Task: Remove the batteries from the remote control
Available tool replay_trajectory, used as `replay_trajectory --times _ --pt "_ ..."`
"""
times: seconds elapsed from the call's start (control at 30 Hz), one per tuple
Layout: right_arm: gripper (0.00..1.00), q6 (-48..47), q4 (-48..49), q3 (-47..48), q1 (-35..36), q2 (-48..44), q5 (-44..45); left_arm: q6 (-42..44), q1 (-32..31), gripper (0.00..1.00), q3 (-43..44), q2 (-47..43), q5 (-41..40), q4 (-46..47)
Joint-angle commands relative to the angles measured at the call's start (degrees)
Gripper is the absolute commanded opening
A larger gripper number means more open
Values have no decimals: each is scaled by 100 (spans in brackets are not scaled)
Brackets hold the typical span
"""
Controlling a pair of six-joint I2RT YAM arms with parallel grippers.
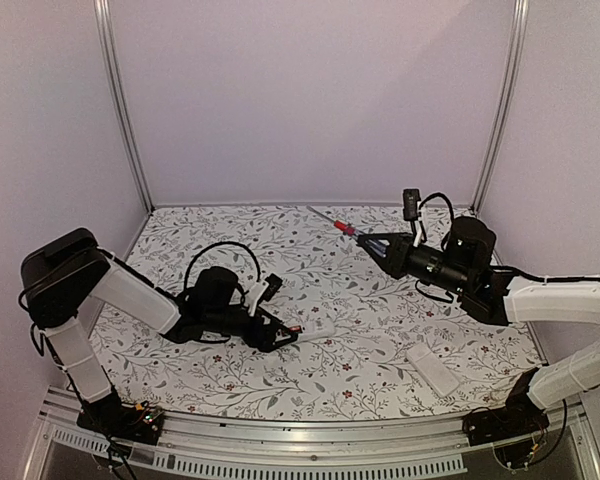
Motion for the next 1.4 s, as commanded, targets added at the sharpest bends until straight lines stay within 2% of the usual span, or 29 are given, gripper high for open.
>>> replay_trajectory --times 0.0,0.07,0.13,0.33,0.47,0.63,0.87,1.03,1.17,1.37 --pt "0 -47 90 118 -5 125 -64 298 -511 88 -115 -325 -1272 -503" --pt "0 -62 90 151 -10 182 -66 417 -796 89 40 -325 -2189 -866" --pt "0 -68 90 176 -14 221 -82 456 -964 89 196 -214 -2742 -1250" --pt "0 -88 99 190 -21 251 -71 496 -1174 88 240 -71 -3165 -1496" --pt "0 -94 21 181 -31 213 -60 520 -1193 81 185 -179 -3068 -1565" --pt "0 -115 -111 115 -67 107 -23 681 -1201 60 246 -103 -2691 -1678" --pt "0 -157 -491 73 -91 -116 72 865 -1288 38 739 104 -2596 -2396" --pt "0 -183 -1588 203 -94 -348 538 930 -1410 35 1379 164 -2618 -3124" --pt "0 -202 -2524 217 -93 -569 648 1073 -1447 31 2062 640 -2575 -4135" --pt "0 312 -3360 -219 1 -910 470 1457 -1449 31 2171 975 -2199 -4230"
